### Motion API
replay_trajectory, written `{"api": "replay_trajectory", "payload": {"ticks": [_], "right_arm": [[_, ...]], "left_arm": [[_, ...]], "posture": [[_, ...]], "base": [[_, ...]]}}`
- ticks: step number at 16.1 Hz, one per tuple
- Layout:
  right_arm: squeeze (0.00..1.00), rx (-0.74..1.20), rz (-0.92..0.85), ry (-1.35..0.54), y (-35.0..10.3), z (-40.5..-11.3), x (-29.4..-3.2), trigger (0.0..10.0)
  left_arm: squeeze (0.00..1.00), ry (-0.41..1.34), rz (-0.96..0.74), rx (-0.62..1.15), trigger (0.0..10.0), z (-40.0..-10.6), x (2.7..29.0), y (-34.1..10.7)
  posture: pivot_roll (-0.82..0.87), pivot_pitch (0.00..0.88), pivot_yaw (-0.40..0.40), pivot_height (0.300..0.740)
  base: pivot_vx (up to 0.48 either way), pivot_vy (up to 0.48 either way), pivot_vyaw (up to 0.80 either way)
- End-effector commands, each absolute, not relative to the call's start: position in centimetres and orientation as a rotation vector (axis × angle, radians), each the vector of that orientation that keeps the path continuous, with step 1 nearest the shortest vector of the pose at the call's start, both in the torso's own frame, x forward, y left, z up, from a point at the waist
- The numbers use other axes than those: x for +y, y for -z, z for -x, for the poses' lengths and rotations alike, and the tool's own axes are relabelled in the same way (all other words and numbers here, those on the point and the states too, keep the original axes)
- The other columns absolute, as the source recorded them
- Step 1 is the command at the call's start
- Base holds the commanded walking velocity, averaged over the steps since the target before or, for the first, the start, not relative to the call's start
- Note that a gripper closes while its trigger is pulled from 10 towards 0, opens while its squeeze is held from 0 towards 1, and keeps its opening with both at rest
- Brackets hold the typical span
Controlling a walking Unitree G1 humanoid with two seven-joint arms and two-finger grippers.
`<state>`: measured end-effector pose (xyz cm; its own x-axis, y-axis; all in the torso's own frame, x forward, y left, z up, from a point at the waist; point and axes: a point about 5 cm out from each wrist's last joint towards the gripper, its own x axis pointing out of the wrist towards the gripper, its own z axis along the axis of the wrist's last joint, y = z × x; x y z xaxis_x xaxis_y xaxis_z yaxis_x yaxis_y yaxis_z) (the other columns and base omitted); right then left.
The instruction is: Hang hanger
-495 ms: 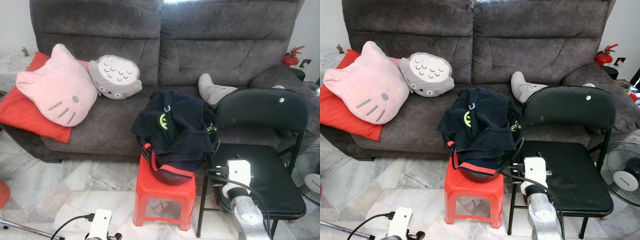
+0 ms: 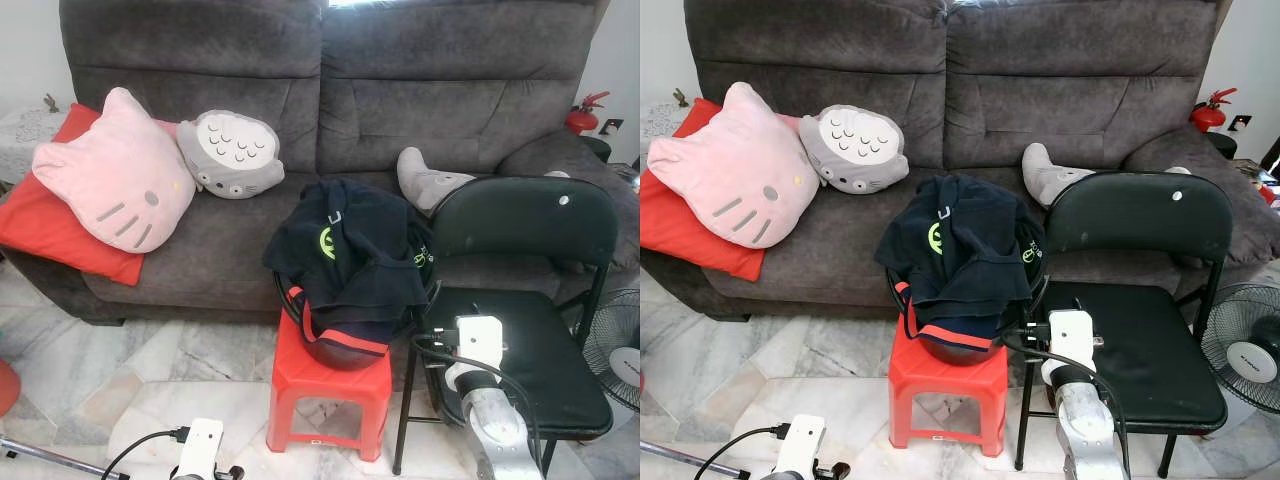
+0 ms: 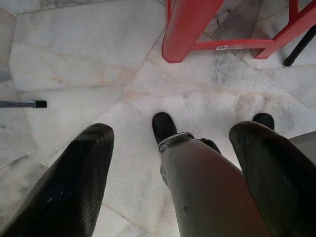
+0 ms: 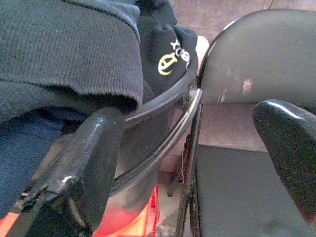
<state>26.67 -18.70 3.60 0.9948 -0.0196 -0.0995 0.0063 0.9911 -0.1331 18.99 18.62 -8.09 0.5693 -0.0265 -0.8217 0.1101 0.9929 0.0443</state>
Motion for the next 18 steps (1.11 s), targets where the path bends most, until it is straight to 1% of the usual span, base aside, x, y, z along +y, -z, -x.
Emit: {"api": "replay_trajectory", "payload": {"ticks": [1, 9, 12, 16, 18], "right_arm": [[0.00, 0.090, 0.134, 0.006, -3.9, -26.9, -18.7, 10.0], [0.00, 0.060, 0.214, -0.020, -4.9, -27.8, -19.7, 10.0], [0.00, 0.109, 0.255, -0.059, -4.3, -28.0, -19.6, 10.0], [0.00, 0.104, 0.325, -0.115, -4.3, -28.0, -19.0, 10.0], [0.00, 0.072, 0.362, -0.120, -4.7, -28.2, -19.0, 10.0]], "left_arm": [[0.00, 0.088, -0.113, 0.965, 10.0, -19.0, 18.7, 8.1], [0.00, 0.091, -0.115, 0.966, 10.0, -19.0, 18.8, 8.1], [0.00, 0.093, -0.116, 0.967, 10.0, -18.9, 18.7, 8.1], [0.00, 0.094, -0.116, 0.968, 10.0, -18.9, 18.7, 8.1], [0.00, 0.093, -0.115, 0.967, 10.0, -18.9, 18.7, 8.1]], "posture": [[0.01, 0.000, -0.021, 0.740], [0.00, 0.000, -0.020, 0.740], [0.00, 0.000, -0.020, 0.740], [0.00, 0.000, -0.020, 0.740], [0.00, 0.000, -0.021, 0.740]], "base": [[0.000, 0.000, 0.00], [0.000, 0.000, 0.00], [0.000, 0.000, 0.00], [0.000, 0.000, 0.00], [0.000, 0.000, 0.00]]}}
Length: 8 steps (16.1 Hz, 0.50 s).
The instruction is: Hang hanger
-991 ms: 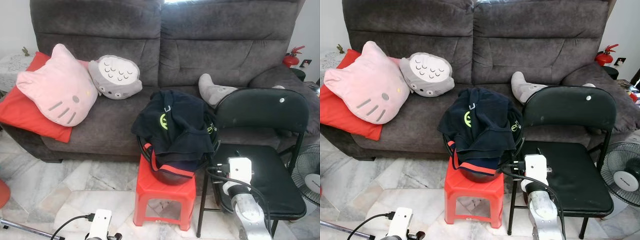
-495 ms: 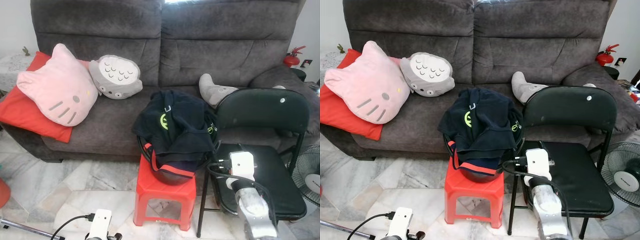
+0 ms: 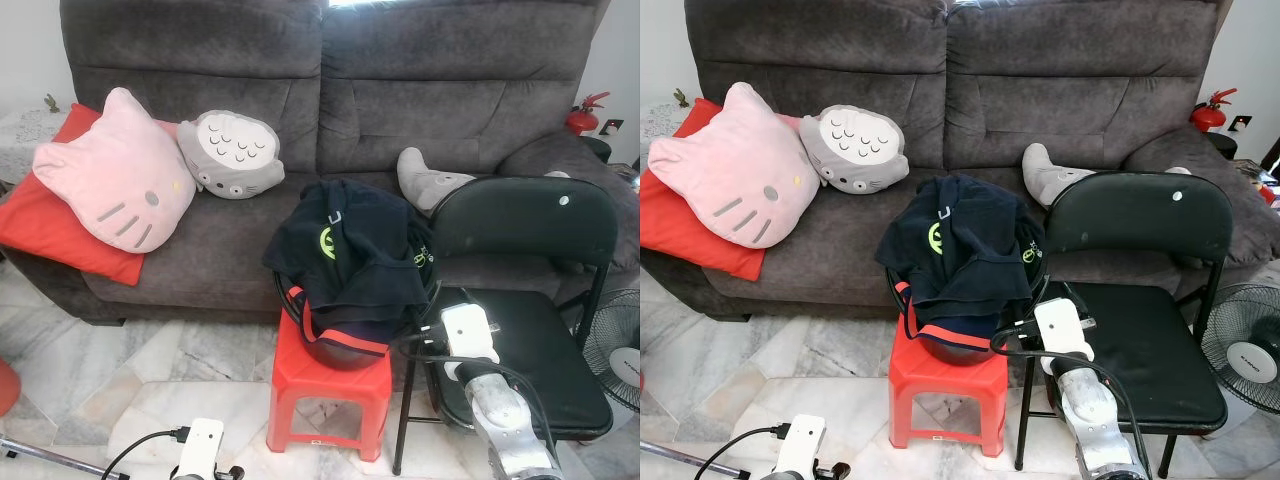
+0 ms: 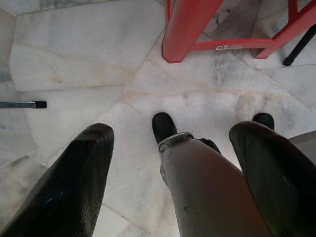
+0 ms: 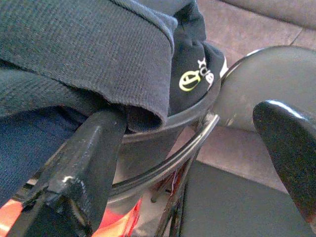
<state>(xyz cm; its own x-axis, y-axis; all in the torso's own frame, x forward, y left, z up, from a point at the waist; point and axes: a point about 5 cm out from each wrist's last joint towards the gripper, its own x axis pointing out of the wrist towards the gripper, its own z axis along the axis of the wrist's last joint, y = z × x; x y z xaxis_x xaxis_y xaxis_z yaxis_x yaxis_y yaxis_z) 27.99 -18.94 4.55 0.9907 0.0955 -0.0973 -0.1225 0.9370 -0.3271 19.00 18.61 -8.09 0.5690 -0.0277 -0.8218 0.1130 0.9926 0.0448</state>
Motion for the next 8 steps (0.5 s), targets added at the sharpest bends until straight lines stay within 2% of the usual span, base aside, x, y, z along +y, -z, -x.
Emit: {"api": "replay_trajectory", "payload": {"ticks": [1, 8], "right_arm": [[0.00, 0.056, 0.374, -0.115, -5.00, -28.33, -19.00, 10.0], [0.00, 0.043, 0.396, -0.088, -5.28, -28.42, -19.20, 10.0]], "left_arm": [[0.00, 0.092, -0.115, 0.966, 10.0, -18.93, 18.71, 8.11], [0.00, 0.093, -0.116, 0.968, 10.0, -18.93, 18.72, 8.11]], "posture": [[0.00, 0.000, -0.020, 0.740], [0.01, 0.000, -0.021, 0.740]], "base": [[0.000, 0.000, 0.00], [0.000, 0.000, 0.00]]}}
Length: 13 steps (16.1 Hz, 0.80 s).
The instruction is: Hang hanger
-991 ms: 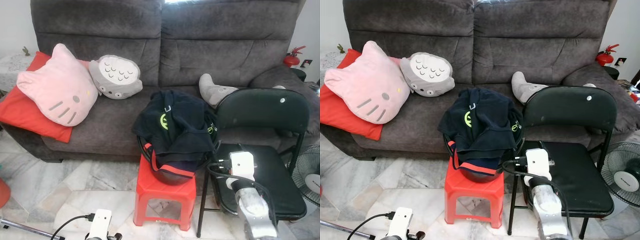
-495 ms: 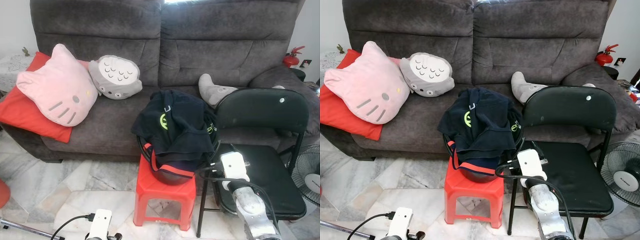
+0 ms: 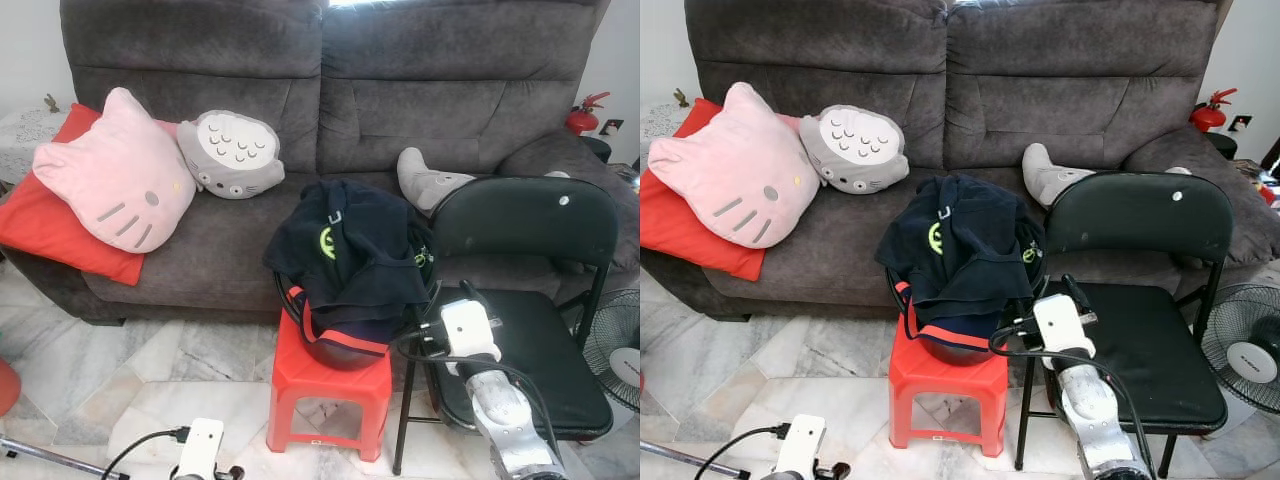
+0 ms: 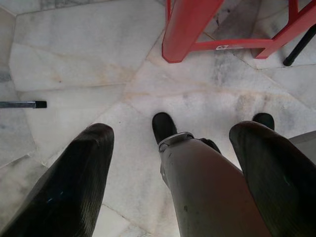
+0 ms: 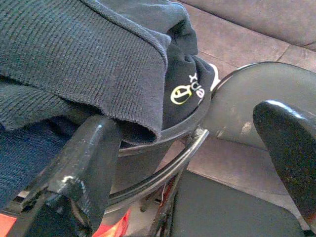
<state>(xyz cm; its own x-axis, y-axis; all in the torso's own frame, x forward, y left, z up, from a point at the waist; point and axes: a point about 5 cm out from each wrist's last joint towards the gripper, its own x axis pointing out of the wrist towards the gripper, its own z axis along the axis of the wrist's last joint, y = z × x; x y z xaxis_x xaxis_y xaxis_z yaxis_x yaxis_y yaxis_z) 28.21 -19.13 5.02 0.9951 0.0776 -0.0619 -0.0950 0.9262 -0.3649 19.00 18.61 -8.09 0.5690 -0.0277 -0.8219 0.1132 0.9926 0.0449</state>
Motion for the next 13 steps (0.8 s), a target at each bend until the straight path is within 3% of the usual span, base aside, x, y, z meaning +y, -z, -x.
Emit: {"api": "replay_trajectory", "payload": {"ticks": [1, 7, 13], "right_arm": [[0.00, 0.081, 0.412, -0.036, -4.8, -28.3, -19.8, 10.0], [0.00, 0.099, 0.361, 0.063, -4.9, -28.5, -21.1, 10.0], [0.00, 0.052, 0.374, -0.029, -5.5, -28.9, -19.8, 10.0]], "left_arm": [[0.00, 0.094, -0.114, 0.968, 10.0, -18.9, 18.7, 8.1], [0.00, 0.098, -0.118, 0.969, 10.0, -18.9, 18.7, 8.1], [0.00, 0.097, -0.125, 0.969, 10.0, -19.0, 18.7, 8.1]], "posture": [[0.01, 0.000, -0.021, 0.740], [0.01, 0.000, -0.020, 0.740], [0.01, 0.000, -0.019, 0.740]], "base": [[0.000, 0.000, 0.00], [0.000, 0.000, 0.00], [0.000, 0.000, 0.00]]}}
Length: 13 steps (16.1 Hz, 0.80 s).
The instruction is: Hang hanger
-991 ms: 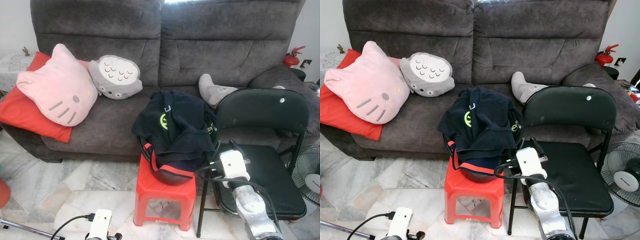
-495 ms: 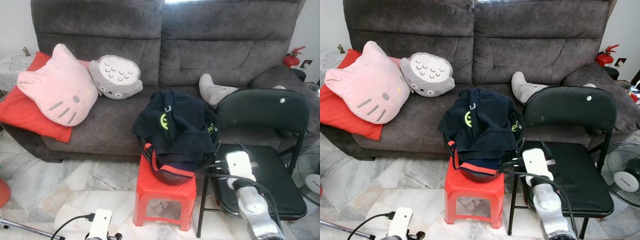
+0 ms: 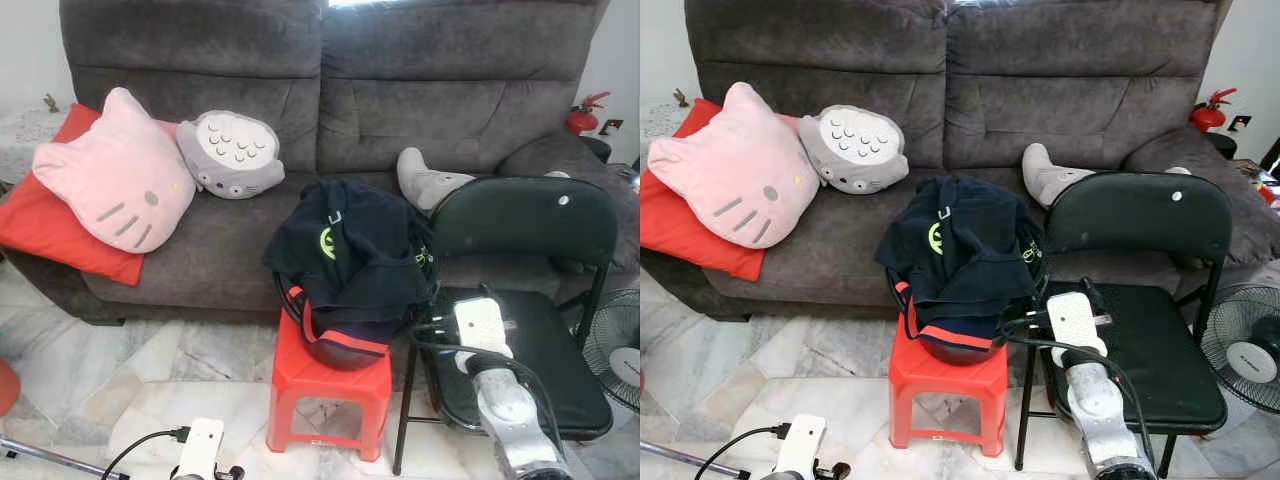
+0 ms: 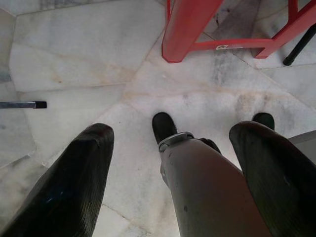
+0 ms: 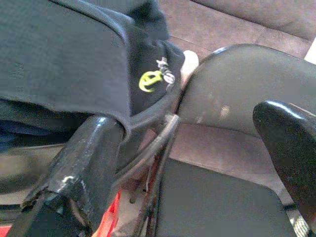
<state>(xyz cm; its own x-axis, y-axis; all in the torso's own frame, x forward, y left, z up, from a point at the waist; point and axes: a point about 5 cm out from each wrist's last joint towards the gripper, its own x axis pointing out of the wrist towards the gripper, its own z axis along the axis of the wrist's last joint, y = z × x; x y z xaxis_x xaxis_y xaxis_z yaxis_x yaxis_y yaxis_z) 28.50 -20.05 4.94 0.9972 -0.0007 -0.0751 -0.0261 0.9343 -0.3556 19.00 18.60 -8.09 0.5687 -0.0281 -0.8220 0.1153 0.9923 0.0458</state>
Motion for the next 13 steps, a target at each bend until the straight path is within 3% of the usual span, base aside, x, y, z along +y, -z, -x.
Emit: {"api": "replay_trajectory", "payload": {"ticks": [1, 10, 13], "right_arm": [[0.00, 0.039, 0.396, -0.067, -5.6, -29.1, -19.4, 10.0], [0.00, 0.002, 0.435, -0.043, -6.5, -29.9, -19.8, 10.0], [0.00, 0.004, 0.362, 0.023, -6.9, -30.6, -20.4, 10.0]], "left_arm": [[0.00, 0.096, -0.126, 0.968, 10.0, -19.0, 18.7, 8.1], [0.00, 0.100, -0.130, 0.968, 10.0, -18.9, 18.7, 8.1], [0.00, 0.103, -0.134, 0.967, 10.0, -19.0, 18.8, 8.1]], "posture": [[0.01, 0.000, -0.019, 0.740], [0.01, 0.000, -0.017, 0.740], [0.01, 0.000, -0.014, 0.740]], "base": [[0.000, 0.000, 0.00], [0.000, 0.000, 0.00], [0.000, 0.000, 0.00]]}}
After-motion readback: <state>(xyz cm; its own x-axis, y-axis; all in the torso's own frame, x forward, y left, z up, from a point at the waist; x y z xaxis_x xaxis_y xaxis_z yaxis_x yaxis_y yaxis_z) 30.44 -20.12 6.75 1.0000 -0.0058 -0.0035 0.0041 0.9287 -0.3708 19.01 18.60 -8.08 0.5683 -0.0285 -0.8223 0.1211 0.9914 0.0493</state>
